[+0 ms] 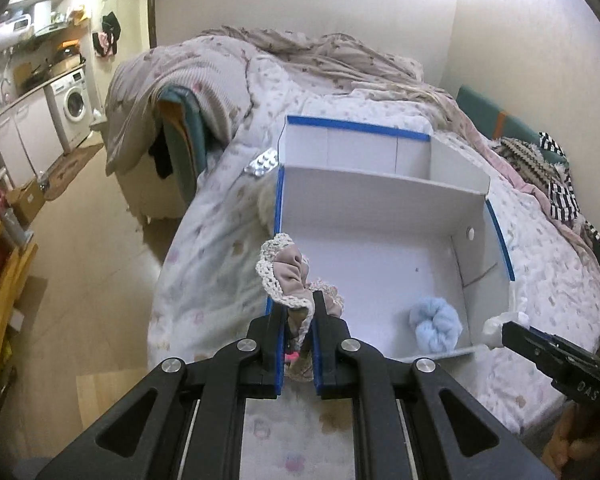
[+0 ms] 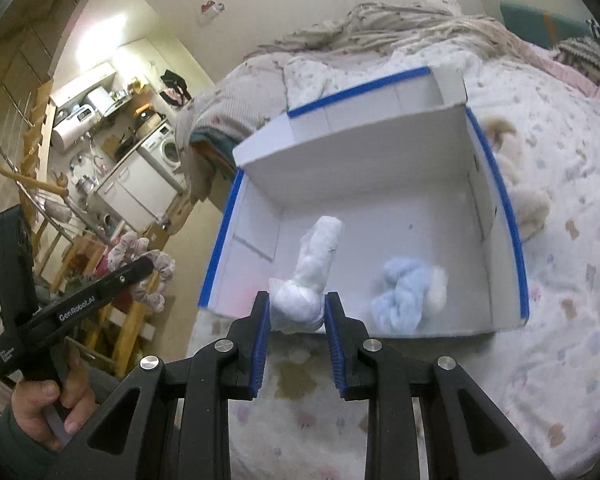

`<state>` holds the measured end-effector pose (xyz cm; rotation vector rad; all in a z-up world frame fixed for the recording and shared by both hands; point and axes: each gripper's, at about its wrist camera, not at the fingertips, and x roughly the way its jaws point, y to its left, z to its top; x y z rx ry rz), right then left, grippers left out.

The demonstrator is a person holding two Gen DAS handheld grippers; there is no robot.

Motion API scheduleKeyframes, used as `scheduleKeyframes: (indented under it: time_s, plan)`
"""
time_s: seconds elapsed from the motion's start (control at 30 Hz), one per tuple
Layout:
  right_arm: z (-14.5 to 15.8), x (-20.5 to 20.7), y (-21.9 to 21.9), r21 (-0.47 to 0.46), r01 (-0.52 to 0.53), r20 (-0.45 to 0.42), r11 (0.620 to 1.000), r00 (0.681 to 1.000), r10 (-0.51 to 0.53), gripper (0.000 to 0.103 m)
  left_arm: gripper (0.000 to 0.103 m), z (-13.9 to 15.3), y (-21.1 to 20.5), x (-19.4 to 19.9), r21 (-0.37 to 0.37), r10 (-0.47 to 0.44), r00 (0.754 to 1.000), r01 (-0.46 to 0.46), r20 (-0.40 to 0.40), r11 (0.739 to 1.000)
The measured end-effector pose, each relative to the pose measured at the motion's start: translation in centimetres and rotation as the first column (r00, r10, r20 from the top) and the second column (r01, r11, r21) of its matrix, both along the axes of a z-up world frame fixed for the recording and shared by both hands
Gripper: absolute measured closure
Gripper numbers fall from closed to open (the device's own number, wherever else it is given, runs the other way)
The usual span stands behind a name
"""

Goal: Organize soft objects
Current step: 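Carry the scrunchie with the left tool while the right tool carries the sock over the box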

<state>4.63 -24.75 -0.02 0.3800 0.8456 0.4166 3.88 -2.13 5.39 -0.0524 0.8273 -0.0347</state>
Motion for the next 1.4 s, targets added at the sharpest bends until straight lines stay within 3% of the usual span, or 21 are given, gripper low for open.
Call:
scheduleKeyframes:
  time_s: [0.3, 0.6, 0.93, 1.4]
  plan:
    - [0.4, 4.0, -1.1, -0.031, 0.025, 0.019, 0.999, 1.0, -0.024, 0.074, 0.093, 0.4, -2.3, 4.3, 0.028, -0.056, 0.998, 0.055, 0.018, 0.998]
    - [-1.9, 7.2, -1.7, -0.04, 0.049, -0.014, 0.998, 0.999, -0.05, 0.074, 0.093, -2.2, -4.3, 8.0, 0.037, -0.083, 0.996, 0.084, -0.016, 0.996]
    - [-4.0, 8.3, -0.3, -0.1, 0.021, -0.057, 0.995, 0.998, -0.027, 0.074, 0.093, -6.6, -4.5, 10.2, 0.017, -0.086, 0.993, 0.088, -0.086, 0.996]
    - [-6.6, 9.0, -0.3, -0.144, 0.005, -0.141, 0.99, 0.99, -0.026, 0.074, 0.093, -8.9, -4.7, 11.4, 0.014, -0.101, 0.989, 0.103, -0.109, 0.995]
